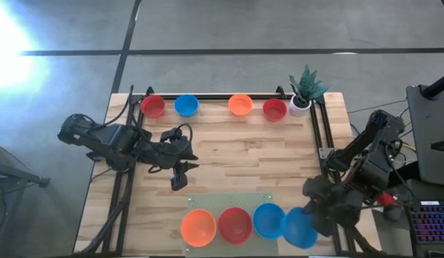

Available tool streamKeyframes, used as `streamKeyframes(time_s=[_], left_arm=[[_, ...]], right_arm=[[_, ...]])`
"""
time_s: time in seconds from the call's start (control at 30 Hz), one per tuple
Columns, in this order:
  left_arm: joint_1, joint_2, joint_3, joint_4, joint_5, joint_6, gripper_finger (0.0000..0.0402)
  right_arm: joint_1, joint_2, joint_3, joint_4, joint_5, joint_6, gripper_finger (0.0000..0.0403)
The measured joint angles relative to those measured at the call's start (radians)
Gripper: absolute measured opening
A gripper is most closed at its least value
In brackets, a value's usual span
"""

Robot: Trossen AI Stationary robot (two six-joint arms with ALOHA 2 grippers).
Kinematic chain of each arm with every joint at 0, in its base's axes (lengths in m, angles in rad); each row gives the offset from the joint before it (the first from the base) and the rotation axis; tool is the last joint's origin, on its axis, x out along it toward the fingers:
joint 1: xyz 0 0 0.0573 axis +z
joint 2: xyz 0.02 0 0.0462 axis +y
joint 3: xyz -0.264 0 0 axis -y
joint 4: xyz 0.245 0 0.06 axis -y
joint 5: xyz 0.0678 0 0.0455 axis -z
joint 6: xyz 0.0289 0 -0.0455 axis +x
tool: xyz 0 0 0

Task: Pick & Place Mini bowls
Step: Stack the bottom blue bowl on the blue bowl on the shelf

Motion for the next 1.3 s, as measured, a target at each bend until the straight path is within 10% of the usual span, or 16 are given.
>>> streamKeyframes(time_s=[0.47,1.3], left_arm=[[0.000,0.000,0.000,0.000,0.000,0.012,0.0103],[0.000,0.000,0.000,0.000,0.005,0.028,0.0103]], right_arm=[[-0.195,0.001,0.003,0.041,-0.095,0.041,0.0008],[-0.207,0.054,0.000,0.037,-0.175,0.215,0.0008]])
